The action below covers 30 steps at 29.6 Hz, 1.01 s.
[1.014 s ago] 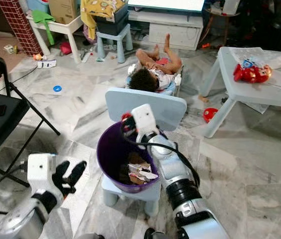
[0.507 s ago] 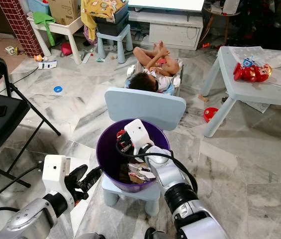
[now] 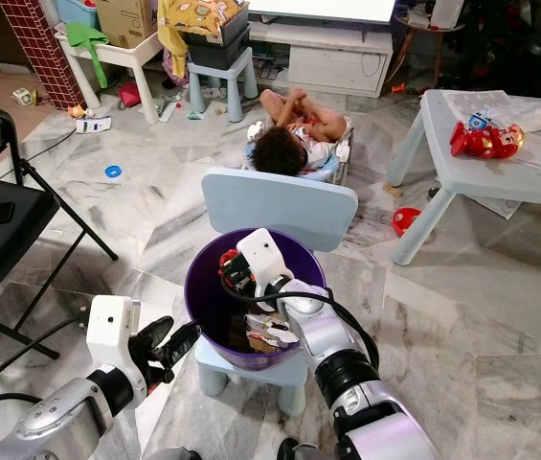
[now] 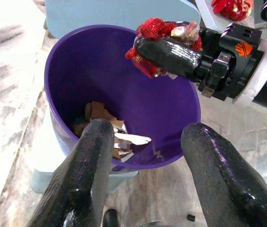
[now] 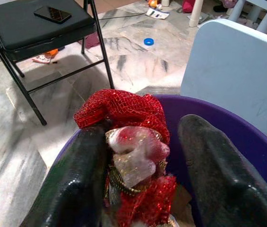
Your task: Picking trash to rubbish bin
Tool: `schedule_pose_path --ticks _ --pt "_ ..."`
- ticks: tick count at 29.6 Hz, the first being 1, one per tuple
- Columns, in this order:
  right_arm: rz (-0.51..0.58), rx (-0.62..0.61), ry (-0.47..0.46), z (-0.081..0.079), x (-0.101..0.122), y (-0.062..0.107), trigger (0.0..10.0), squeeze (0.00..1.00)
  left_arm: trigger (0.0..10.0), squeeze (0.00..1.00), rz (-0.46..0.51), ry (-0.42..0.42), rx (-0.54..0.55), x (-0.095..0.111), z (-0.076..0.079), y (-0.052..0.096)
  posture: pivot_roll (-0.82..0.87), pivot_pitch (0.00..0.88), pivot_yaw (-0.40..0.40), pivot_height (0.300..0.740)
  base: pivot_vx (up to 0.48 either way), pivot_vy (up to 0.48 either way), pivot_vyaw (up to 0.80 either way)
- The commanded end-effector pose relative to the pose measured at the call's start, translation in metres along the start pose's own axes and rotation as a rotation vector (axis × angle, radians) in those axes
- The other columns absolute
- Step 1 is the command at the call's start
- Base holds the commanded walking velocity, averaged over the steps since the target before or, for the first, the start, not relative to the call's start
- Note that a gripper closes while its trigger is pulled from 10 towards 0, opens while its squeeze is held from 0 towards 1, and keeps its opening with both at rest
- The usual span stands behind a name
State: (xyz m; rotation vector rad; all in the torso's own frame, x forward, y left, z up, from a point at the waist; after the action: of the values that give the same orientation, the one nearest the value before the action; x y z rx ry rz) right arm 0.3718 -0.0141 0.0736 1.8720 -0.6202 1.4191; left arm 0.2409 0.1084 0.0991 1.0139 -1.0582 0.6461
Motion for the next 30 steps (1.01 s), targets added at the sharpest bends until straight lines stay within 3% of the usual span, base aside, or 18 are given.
schedule_pose_path --ticks 1,12,18,21,25,27,30 --pt "0.000 0.007 -0.005 0.000 0.000 -0.001 10.0 1.00 10.0 0.00 -0.016 0.003 -0.006 -0.002 0.001 0.000 0.20 0.147 -0.038 0.740 0.000 0.000 0.00" --pt "-0.006 0.075 -0.016 -0.011 -0.004 -0.001 10.0 1.00 10.0 0.00 -0.011 0.000 -0.013 0.000 0.003 -0.003 0.20 0.145 -0.039 0.740 0.000 0.000 0.00" --pt "0.008 0.044 0.036 -0.010 -0.004 -0.001 10.0 1.00 10.0 0.00 -0.006 -0.001 -0.020 0.001 0.004 -0.005 0.20 0.145 -0.041 0.740 0.000 0.000 0.00" --pt "-0.023 0.116 0.023 -0.020 -0.009 -0.001 10.0 1.00 10.0 0.00 -0.002 0.000 -0.019 0.003 0.004 -0.005 0.20 0.146 -0.040 0.740 0.000 0.000 0.00" --pt "-0.065 0.083 0.002 -0.016 -0.017 -0.002 10.0 1.00 10.0 0.00 -0.002 -0.001 -0.020 0.003 0.004 -0.006 0.20 0.147 -0.042 0.740 0.000 0.000 0.00" --pt "-0.090 0.144 0.069 -0.024 -0.022 0.000 10.0 1.00 10.0 0.00 -0.002 -0.003 -0.022 0.003 0.005 -0.006 0.20 0.147 -0.042 0.740 0.000 0.000 0.00" --pt "-0.082 0.084 0.062 -0.017 -0.021 -0.002 10.0 1.00 10.0 0.00 0.000 -0.002 -0.024 0.003 0.005 -0.006 0.20 0.148 -0.043 0.740 0.000 0.000 0.00"
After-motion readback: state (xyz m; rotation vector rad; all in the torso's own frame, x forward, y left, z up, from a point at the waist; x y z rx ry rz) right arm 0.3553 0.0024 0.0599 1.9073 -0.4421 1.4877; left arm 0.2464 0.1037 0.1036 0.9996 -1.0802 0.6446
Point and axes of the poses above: a point about 5 cm out from each wrist's last joint towards the gripper, its own y axis pointing back from the gripper into the wrist, its own x axis along the axis of the wrist's last joint, z = x × y, the point moved 5 cm from there along -y, pointing out of the wrist towards the gripper, and after that the axes turned 13 degrees about -y, right-handed, at the moved point
